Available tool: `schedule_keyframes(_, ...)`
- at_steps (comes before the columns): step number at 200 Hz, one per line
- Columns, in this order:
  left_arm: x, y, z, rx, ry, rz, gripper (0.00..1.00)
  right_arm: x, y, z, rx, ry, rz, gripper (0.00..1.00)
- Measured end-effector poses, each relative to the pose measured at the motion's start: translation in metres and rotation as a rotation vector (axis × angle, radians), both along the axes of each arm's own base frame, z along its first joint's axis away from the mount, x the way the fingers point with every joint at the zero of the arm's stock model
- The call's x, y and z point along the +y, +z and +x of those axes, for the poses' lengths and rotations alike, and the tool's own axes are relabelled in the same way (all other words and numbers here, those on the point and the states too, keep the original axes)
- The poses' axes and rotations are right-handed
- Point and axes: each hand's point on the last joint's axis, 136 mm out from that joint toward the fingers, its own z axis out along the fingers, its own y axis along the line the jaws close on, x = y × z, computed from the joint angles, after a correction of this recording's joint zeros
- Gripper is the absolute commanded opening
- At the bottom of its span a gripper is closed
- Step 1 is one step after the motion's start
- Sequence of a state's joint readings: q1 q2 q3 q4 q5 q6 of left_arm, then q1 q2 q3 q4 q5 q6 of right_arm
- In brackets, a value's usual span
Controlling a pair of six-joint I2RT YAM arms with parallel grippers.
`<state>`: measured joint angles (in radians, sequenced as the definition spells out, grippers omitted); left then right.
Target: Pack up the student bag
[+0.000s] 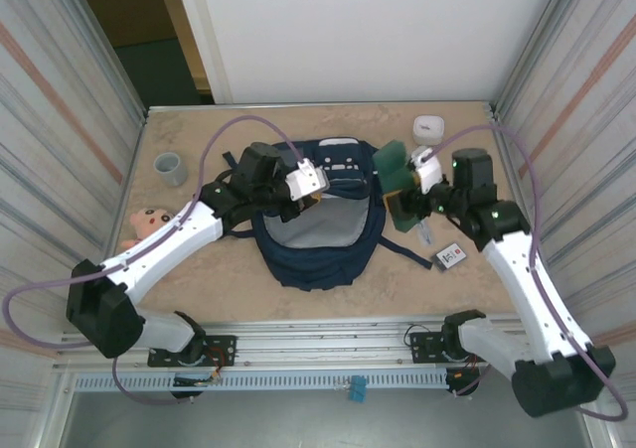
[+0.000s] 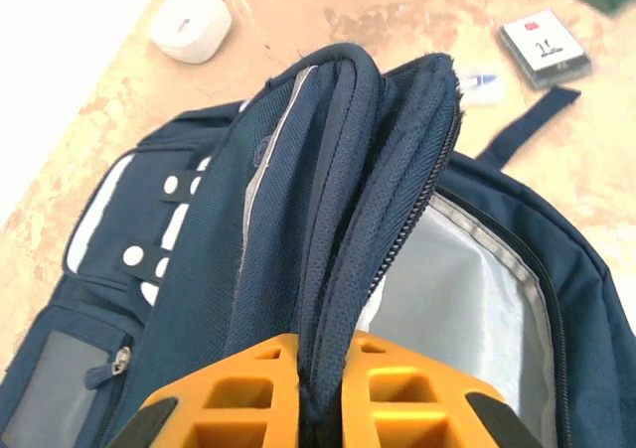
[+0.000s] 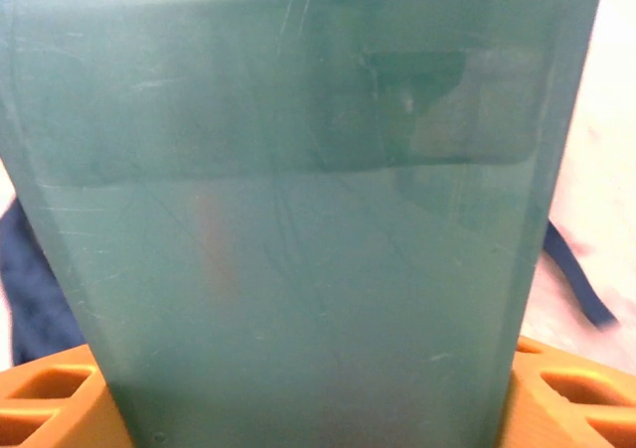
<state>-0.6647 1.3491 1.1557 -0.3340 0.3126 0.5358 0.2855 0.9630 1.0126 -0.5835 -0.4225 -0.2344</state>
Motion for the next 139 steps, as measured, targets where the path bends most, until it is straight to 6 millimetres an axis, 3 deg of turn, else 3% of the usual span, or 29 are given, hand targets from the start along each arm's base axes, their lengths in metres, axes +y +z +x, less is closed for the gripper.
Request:
schedule_keyframes(28, 0.004, 0.012, -0.005, 0.035, 0.035, -0.038, 0.00, 0.029, 0.005, -0.048, -0.144, 0.204, -0.063, 0.53)
schedule_keyframes(68, 0.002, 0.023, -0.002, 0.080, 0.060, -0.070, 0.00, 0.056, -0.025, -0.094, -0.312, 0.474, -0.274, 0.53)
schedule_keyframes(96, -0.002, 0.029, 0.000, 0.118, 0.071, -0.105, 0.00, 0.075, -0.055, -0.093, -0.352, 0.606, -0.454, 0.54)
schedule_keyframes(139, -0.007, 0.034, -0.003, 0.169, 0.071, -0.147, 0.00, 0.097, -0.109, -0.064, -0.317, 0.707, -0.650, 0.57)
